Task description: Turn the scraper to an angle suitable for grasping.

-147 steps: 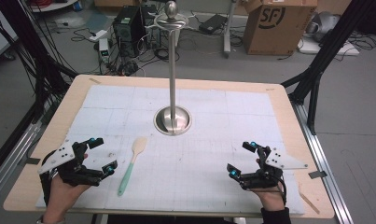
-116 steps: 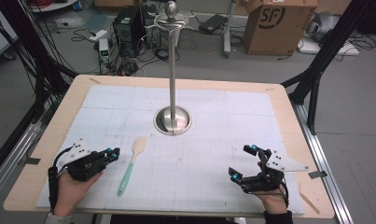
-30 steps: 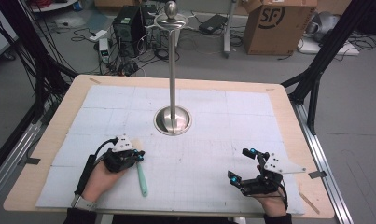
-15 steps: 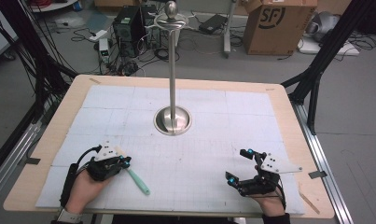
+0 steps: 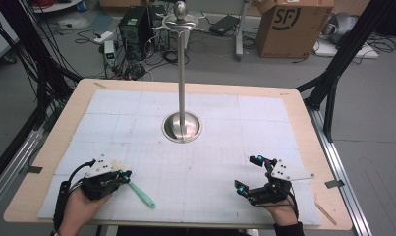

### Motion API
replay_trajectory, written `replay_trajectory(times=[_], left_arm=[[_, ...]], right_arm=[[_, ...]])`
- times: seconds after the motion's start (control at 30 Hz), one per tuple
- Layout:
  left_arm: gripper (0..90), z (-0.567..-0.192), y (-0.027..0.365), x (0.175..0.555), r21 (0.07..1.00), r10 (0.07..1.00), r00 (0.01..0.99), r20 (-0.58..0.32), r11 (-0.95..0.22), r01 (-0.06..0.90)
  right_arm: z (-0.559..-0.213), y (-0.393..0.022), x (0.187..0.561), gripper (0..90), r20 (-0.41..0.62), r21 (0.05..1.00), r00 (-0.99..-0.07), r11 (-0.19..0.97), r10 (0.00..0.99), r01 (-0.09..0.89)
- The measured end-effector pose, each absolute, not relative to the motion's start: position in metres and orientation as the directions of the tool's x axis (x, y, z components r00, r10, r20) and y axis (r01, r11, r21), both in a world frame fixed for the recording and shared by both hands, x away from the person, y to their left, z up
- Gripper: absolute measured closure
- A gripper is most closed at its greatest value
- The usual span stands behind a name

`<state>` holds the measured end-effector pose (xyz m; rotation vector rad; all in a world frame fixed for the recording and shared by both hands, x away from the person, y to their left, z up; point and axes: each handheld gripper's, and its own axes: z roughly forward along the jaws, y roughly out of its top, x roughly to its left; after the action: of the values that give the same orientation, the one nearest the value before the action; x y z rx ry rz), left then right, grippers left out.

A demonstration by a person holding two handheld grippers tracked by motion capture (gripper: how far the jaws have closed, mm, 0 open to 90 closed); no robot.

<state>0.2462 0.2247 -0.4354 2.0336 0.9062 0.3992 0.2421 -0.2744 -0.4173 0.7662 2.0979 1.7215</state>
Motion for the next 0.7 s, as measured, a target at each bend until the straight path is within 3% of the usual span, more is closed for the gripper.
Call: replay_trajectory(times=[0.33,0.53,0.7], left_arm=[[89.5,-0.436,0.215,0.217,0.797,0.589,0.807,-0.049,-0.464,0.388],[89.5,-0.443,0.206,0.217,0.77,0.556,0.83,-0.04,-0.513,0.38],[89.5,-0.448,0.202,0.223,0.782,0.564,0.823,-0.064,-0.484,0.392]], right_arm=[[-0.416,-0.273,0.245,1.7,0.086,0.972,-0.807,0.13,0.584,0.198],[-0.415,-0.273,0.246,1.7,0.088,0.972,-0.806,0.126,0.586,0.198],[-0.416,-0.272,0.247,1.7,0.089,0.971,-0.805,0.129,0.587,0.201]])
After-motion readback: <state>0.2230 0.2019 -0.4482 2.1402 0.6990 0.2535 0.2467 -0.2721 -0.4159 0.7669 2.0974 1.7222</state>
